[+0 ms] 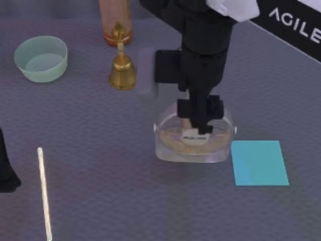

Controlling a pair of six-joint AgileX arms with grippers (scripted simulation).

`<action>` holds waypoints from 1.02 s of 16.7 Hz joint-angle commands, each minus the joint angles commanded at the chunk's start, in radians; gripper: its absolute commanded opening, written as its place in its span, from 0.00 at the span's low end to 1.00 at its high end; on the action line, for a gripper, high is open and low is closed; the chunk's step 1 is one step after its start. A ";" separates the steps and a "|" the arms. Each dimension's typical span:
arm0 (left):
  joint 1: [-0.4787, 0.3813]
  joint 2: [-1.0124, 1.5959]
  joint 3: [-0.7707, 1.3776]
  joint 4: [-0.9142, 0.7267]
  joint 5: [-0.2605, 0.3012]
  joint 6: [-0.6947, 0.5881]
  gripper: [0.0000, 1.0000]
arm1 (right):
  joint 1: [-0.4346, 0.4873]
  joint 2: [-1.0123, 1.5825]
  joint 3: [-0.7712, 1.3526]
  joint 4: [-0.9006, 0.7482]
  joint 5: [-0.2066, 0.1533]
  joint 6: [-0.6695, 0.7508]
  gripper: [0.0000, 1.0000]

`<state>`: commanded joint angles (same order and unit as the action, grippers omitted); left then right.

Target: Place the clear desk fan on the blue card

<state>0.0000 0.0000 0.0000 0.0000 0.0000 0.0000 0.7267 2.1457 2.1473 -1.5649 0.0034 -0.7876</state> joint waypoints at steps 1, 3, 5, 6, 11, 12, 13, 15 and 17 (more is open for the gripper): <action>0.000 0.000 0.000 0.000 0.000 0.000 1.00 | -0.013 -0.018 -0.023 0.009 0.000 -0.015 0.00; 0.000 0.000 0.000 0.000 0.000 0.000 1.00 | -0.052 -0.073 -0.100 0.036 0.000 -0.059 0.00; 0.000 0.000 0.000 0.000 0.000 0.000 1.00 | -0.103 -0.145 -0.215 0.071 -0.001 -0.118 0.00; 0.000 0.000 0.000 0.000 0.000 0.000 1.00 | -0.131 -0.184 -0.280 0.091 -0.001 -0.151 0.00; 0.000 0.000 0.000 0.000 0.000 0.000 1.00 | -0.249 -0.350 -0.533 0.170 -0.002 -0.299 0.00; 0.000 0.000 0.000 0.000 0.000 0.000 1.00 | -0.261 -0.366 -0.554 0.177 -0.002 -0.315 0.00; 0.000 0.000 0.000 0.000 0.000 0.000 1.00 | -0.268 -0.374 -0.564 0.181 -0.002 -0.323 0.00; 0.000 0.000 0.000 0.000 0.000 0.000 1.00 | -0.268 -0.375 -0.565 0.181 -0.002 -0.324 0.00; 0.000 0.000 0.000 0.000 0.000 0.000 1.00 | -0.264 -0.371 -0.562 0.179 -0.002 -0.321 0.00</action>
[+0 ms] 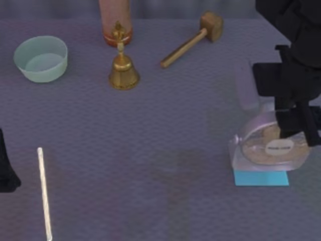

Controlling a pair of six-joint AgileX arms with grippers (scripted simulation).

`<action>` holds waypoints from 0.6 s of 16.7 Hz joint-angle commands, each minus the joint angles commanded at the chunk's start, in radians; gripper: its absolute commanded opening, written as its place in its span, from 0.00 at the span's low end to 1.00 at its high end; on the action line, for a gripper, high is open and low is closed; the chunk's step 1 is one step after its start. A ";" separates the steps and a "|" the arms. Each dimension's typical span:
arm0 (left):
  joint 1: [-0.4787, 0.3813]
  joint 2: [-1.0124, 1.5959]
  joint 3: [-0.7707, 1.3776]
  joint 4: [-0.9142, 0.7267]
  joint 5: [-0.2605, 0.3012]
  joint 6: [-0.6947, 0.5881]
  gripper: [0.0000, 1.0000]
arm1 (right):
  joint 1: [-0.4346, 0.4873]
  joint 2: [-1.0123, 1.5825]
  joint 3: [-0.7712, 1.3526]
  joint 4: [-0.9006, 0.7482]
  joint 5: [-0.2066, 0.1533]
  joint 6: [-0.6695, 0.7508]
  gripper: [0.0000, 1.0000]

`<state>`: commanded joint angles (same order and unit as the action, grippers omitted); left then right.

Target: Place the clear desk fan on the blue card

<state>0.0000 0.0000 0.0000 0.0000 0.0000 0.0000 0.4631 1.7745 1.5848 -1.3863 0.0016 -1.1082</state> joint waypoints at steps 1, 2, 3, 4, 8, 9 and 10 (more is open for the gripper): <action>0.000 0.000 0.000 0.000 0.000 0.000 1.00 | 0.000 0.000 -0.004 0.004 0.000 0.000 0.00; 0.000 0.000 0.000 0.000 0.000 0.000 1.00 | -0.001 0.000 -0.017 0.018 0.000 -0.001 0.00; 0.000 0.000 0.000 0.000 0.000 0.000 1.00 | -0.004 0.001 -0.036 0.041 0.000 0.000 0.00; 0.000 0.000 0.000 0.000 0.000 0.000 1.00 | -0.006 0.002 -0.058 0.067 0.000 -0.001 0.00; 0.000 0.000 0.000 0.000 0.000 0.000 1.00 | -0.009 0.010 -0.123 0.137 0.000 -0.007 0.00; 0.000 0.000 0.000 0.000 0.000 0.000 1.00 | -0.009 0.010 -0.123 0.137 0.000 -0.007 0.00; 0.000 0.000 0.000 0.000 0.000 0.000 1.00 | -0.009 0.010 -0.123 0.137 0.000 -0.007 0.00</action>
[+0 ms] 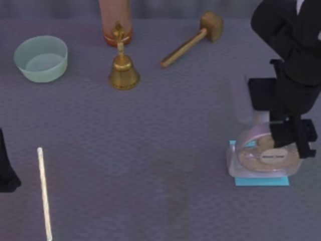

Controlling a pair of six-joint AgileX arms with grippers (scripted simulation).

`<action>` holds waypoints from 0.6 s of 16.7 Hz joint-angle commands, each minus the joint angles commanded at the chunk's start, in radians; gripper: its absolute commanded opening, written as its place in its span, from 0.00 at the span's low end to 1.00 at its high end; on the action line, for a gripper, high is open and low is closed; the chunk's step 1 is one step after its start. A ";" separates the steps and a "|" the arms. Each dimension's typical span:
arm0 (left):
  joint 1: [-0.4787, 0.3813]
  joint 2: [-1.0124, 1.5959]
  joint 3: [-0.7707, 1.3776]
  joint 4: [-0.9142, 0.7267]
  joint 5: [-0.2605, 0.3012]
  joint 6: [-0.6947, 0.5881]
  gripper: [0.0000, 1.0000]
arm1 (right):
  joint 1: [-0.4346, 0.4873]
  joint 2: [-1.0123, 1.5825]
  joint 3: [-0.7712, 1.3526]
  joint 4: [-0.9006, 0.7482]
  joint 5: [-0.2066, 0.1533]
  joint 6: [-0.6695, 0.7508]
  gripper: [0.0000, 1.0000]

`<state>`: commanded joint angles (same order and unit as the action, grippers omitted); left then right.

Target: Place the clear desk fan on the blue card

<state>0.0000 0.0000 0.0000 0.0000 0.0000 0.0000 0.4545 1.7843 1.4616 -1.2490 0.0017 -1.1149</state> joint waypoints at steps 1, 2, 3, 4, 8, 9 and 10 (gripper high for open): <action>0.000 0.000 0.000 0.000 0.000 0.000 1.00 | 0.000 0.000 0.000 0.000 0.000 0.000 0.00; 0.000 0.000 0.000 0.000 0.000 0.000 1.00 | 0.000 0.000 0.000 0.000 0.000 0.000 0.08; 0.000 0.000 0.000 0.000 0.000 0.000 1.00 | 0.000 0.000 0.000 0.000 0.000 0.000 0.15; 0.000 0.000 0.000 0.000 0.000 0.000 1.00 | 0.000 0.000 0.000 0.000 0.000 0.000 0.23; 0.000 0.000 0.000 0.000 0.000 0.000 1.00 | 0.000 0.000 0.000 0.000 0.000 0.000 0.53; 0.000 0.000 0.000 0.000 0.000 0.000 1.00 | 0.000 0.000 0.000 0.000 0.000 0.000 0.60; 0.000 0.000 0.000 0.000 0.000 0.000 1.00 | 0.000 0.000 0.000 0.000 0.000 0.000 0.68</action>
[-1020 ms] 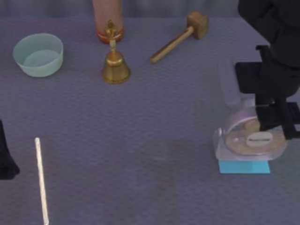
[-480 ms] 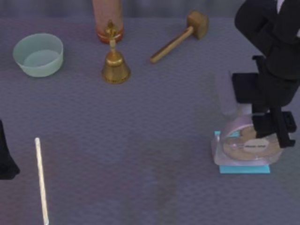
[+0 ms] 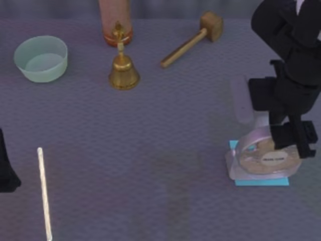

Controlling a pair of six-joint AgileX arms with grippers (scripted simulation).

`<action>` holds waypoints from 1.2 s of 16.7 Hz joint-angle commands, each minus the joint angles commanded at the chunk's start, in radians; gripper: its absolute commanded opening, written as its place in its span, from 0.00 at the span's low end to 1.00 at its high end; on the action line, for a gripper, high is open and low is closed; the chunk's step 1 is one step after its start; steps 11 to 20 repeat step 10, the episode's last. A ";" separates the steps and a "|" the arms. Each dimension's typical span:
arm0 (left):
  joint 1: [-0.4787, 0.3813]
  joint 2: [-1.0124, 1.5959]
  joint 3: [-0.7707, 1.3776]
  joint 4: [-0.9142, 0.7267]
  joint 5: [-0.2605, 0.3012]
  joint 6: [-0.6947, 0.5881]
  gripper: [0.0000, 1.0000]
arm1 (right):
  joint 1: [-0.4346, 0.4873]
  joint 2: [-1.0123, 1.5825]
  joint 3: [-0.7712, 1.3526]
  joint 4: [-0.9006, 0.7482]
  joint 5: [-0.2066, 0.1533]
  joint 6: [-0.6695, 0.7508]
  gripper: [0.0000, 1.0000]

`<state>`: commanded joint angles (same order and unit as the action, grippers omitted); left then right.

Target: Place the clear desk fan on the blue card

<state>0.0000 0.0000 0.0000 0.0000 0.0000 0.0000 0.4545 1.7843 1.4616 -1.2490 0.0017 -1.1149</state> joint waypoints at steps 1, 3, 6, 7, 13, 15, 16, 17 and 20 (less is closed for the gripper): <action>0.000 0.000 0.000 0.000 0.000 0.000 1.00 | 0.000 0.000 0.000 0.000 0.000 0.000 0.75; 0.000 0.000 0.000 0.000 0.000 0.000 1.00 | 0.000 0.000 0.000 0.000 0.000 0.000 0.90; 0.000 0.000 0.000 0.000 0.000 0.000 1.00 | 0.000 0.000 0.000 0.000 0.000 0.000 1.00; 0.000 0.000 0.000 0.000 0.000 0.000 1.00 | 0.000 0.000 0.000 0.000 0.000 0.000 1.00; 0.000 0.000 0.000 0.000 0.000 0.000 1.00 | 0.000 0.000 0.000 0.000 0.000 0.000 1.00; 0.000 0.000 0.000 0.000 0.000 0.000 1.00 | 0.000 0.000 0.000 0.000 0.000 0.000 1.00; 0.000 0.000 0.000 0.000 0.000 0.000 1.00 | 0.000 0.000 0.000 0.000 0.000 0.000 1.00; 0.000 0.000 0.000 0.000 0.000 0.000 1.00 | 0.000 0.000 0.000 0.000 0.000 0.000 1.00; 0.000 0.000 0.000 0.000 0.000 0.000 1.00 | 0.000 0.000 0.000 0.000 0.000 0.000 1.00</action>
